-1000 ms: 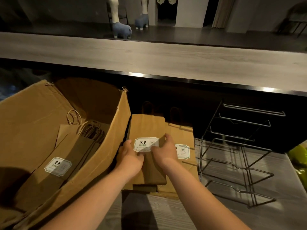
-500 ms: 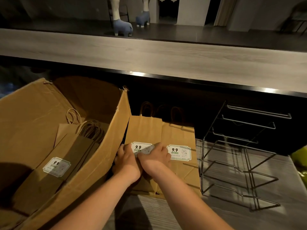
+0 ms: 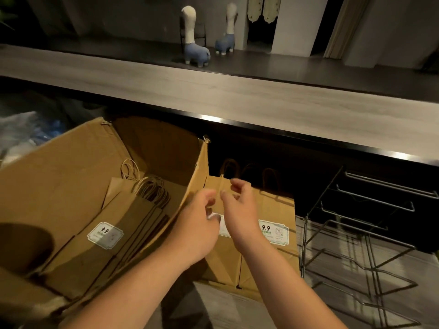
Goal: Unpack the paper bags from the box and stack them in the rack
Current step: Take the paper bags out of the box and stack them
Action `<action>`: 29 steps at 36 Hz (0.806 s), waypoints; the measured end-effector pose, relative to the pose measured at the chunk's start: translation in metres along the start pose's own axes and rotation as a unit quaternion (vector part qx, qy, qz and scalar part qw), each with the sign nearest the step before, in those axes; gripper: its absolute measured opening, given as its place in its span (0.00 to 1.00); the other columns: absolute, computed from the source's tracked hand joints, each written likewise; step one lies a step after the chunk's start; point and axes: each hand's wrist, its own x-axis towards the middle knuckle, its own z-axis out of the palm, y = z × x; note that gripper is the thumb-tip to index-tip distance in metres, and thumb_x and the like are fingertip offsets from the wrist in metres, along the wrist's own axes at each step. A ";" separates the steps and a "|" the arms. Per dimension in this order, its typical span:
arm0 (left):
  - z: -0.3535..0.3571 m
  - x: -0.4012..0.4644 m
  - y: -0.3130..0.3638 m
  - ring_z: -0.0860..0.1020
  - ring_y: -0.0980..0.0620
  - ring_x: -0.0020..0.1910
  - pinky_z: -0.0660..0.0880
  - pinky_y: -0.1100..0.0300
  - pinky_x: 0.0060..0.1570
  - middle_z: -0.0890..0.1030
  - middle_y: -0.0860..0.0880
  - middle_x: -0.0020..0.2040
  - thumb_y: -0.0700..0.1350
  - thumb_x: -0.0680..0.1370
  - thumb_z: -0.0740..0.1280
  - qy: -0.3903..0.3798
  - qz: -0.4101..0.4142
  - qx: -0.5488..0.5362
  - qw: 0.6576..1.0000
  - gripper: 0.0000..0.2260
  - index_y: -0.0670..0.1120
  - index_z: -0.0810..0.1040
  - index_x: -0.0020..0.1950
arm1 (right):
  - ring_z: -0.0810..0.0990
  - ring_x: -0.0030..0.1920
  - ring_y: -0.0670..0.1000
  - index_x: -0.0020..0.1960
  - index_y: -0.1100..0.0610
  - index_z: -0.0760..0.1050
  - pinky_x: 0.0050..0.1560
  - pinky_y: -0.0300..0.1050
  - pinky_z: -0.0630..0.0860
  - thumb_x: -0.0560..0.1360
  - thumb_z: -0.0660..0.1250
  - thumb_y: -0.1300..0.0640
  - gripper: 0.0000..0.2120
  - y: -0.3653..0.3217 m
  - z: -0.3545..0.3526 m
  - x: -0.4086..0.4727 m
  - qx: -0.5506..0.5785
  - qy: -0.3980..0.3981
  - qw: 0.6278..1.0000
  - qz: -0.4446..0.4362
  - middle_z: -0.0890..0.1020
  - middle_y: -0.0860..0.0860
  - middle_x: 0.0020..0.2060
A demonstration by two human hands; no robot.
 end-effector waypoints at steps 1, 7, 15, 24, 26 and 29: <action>-0.011 0.000 0.007 0.73 0.62 0.57 0.70 0.66 0.50 0.73 0.57 0.65 0.40 0.80 0.64 0.012 0.010 -0.021 1.000 0.22 0.59 0.65 0.69 | 0.73 0.54 0.39 0.64 0.47 0.68 0.49 0.34 0.72 0.79 0.62 0.56 0.14 -0.013 0.001 -0.001 0.023 -0.013 1.000 -0.014 0.73 0.45 0.60; -0.084 0.002 0.043 0.79 0.59 0.53 0.76 0.54 0.57 0.80 0.56 0.58 0.39 0.79 0.65 0.057 0.054 -0.054 0.995 0.20 0.57 0.67 0.67 | 0.79 0.53 0.46 0.61 0.51 0.72 0.43 0.33 0.78 0.79 0.64 0.60 0.12 -0.077 0.025 -0.005 0.108 -0.087 0.987 -0.080 0.78 0.49 0.55; -0.161 0.024 0.015 0.81 0.50 0.52 0.77 0.46 0.58 0.81 0.49 0.54 0.48 0.79 0.66 0.075 -0.013 -0.074 0.994 0.17 0.56 0.68 0.66 | 0.81 0.49 0.48 0.63 0.52 0.68 0.50 0.44 0.81 0.80 0.63 0.57 0.13 -0.119 0.092 0.005 0.058 -0.182 0.980 -0.055 0.78 0.52 0.54; -0.223 0.053 -0.042 0.83 0.50 0.47 0.78 0.50 0.52 0.83 0.49 0.47 0.48 0.82 0.61 0.085 -0.071 -0.065 0.992 0.10 0.52 0.71 0.63 | 0.75 0.38 0.53 0.53 0.59 0.72 0.35 0.46 0.74 0.76 0.61 0.55 0.09 -0.122 0.200 0.037 -0.060 -0.236 0.970 0.018 0.75 0.55 0.41; -0.232 0.060 -0.054 0.83 0.50 0.47 0.77 0.50 0.53 0.84 0.49 0.47 0.48 0.82 0.60 0.082 -0.081 -0.046 0.992 0.09 0.51 0.72 0.62 | 0.74 0.37 0.53 0.50 0.60 0.73 0.32 0.44 0.70 0.77 0.60 0.57 0.08 -0.117 0.220 0.045 -0.082 -0.238 0.967 0.045 0.75 0.55 0.39; -0.241 0.072 -0.073 0.82 0.50 0.47 0.77 0.49 0.54 0.83 0.49 0.47 0.48 0.82 0.60 0.077 -0.104 -0.020 0.991 0.08 0.51 0.72 0.61 | 0.78 0.46 0.55 0.61 0.60 0.72 0.36 0.45 0.74 0.77 0.60 0.55 0.15 -0.104 0.244 0.053 -0.105 -0.228 0.964 0.091 0.77 0.57 0.48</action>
